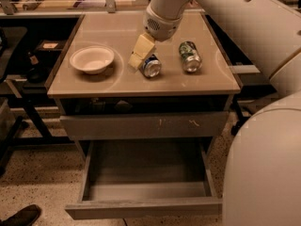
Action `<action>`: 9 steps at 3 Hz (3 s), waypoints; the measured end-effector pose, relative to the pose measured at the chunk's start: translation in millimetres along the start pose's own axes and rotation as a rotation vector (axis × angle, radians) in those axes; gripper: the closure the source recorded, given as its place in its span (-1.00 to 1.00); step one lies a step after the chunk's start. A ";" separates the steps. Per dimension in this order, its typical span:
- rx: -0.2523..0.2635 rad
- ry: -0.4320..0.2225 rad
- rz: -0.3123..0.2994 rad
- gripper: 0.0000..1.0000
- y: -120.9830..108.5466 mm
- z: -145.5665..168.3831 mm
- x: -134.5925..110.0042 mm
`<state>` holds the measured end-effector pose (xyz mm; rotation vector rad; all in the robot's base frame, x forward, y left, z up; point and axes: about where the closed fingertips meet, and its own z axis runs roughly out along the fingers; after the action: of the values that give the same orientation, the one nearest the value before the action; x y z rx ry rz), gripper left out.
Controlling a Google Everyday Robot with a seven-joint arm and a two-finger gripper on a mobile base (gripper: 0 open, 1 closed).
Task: Place pepsi can into middle drawer
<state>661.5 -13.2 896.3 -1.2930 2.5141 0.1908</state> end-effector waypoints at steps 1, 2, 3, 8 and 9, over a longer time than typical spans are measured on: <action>-0.023 -0.003 0.038 -1.00 -5.0 19.3 -4.5; -0.035 0.006 0.069 -1.00 -11.8 37.2 -13.0; -0.044 0.016 0.093 -1.00 -18.4 51.1 -18.4; -0.048 0.040 0.135 0.29 -41.5 75.6 -19.2; -0.048 0.040 0.135 0.77 -41.5 75.6 -19.2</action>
Offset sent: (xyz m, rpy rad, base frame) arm 0.0406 0.0179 -0.0409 0.0357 0.0728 -0.0875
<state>721.5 -3.4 832.2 -1.1553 2.6483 0.2592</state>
